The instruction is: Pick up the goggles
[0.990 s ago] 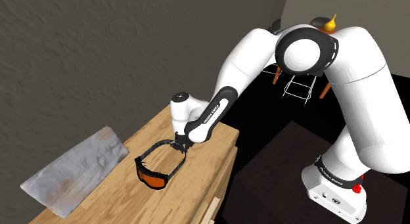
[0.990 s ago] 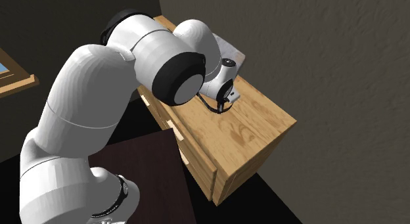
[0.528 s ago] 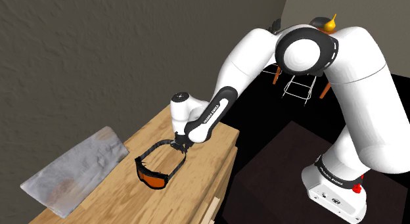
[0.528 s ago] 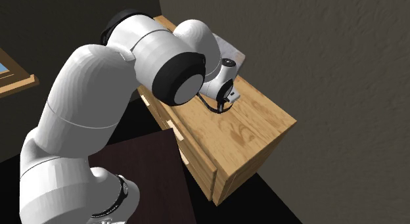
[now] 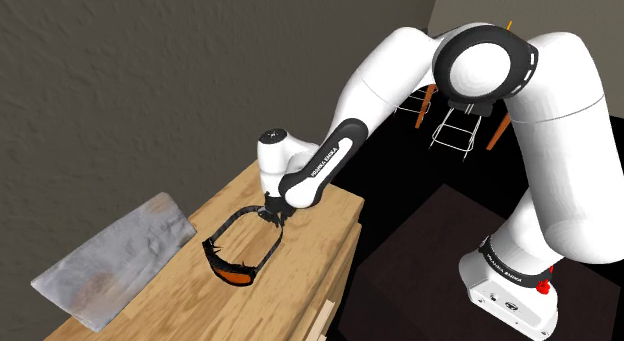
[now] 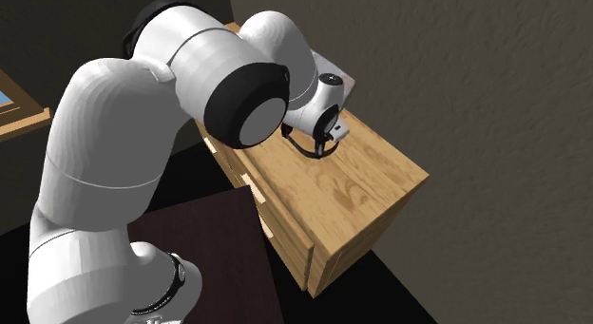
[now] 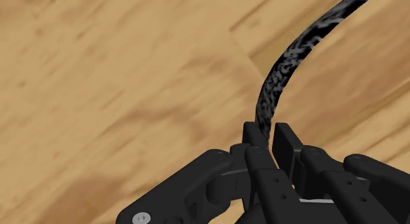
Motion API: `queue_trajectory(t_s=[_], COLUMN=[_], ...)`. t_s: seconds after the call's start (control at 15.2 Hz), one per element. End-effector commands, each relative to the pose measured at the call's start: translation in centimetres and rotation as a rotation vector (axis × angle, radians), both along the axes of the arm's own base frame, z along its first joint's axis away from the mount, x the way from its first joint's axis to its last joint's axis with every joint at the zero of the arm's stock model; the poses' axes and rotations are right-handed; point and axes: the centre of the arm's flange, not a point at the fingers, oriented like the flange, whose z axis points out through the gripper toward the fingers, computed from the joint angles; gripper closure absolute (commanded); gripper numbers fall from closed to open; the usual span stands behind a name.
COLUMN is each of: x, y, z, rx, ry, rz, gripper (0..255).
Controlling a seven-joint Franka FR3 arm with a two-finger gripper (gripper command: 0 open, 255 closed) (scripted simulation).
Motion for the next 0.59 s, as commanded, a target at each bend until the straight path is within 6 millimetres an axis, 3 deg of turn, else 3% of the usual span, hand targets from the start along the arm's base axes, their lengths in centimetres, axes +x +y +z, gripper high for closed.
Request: queue_trajectory(t_s=[0.0,0.4,0.53], x=[-0.1,-0.1,-0.1], y=[0.0,0.0,0.0], z=[1.1,4.2,4.3], rx=[0.0,0.0,0.0], ry=[0.0,0.0,0.0], rz=[0.0,0.0,0.0], gripper=[255,255,255])
